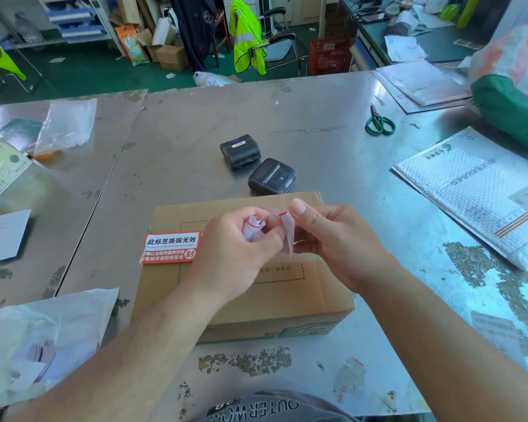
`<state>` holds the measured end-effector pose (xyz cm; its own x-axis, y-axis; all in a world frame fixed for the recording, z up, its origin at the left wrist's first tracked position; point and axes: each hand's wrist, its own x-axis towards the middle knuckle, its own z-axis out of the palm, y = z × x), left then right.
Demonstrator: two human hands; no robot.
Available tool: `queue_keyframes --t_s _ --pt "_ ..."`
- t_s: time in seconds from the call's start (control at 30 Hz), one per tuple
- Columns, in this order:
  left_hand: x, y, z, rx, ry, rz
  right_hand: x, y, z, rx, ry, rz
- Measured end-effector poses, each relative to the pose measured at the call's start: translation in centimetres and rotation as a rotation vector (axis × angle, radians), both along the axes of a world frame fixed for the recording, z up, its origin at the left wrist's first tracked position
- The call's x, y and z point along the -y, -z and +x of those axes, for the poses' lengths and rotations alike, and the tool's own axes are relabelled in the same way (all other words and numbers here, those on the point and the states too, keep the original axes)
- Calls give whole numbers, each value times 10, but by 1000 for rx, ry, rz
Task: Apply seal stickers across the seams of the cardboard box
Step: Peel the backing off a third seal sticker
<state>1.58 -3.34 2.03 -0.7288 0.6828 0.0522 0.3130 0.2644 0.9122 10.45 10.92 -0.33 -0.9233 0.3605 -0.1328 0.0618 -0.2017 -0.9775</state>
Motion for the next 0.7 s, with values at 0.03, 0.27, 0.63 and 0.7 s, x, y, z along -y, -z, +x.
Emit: queue_keyframes --t_s 0.03,0.27,0.63,0.7 --pt "-1 0 0 4 -3 5 -1 0 0 0 0 7" --pt "-3 0 1 32 15 38 -5 1 2 10 12 11" --pt "-10 2 4 158 72 124 -8 7 1 -19 32 -108" --pt "-10 1 5 239 82 162 -8 6 1 -34 11 -169"
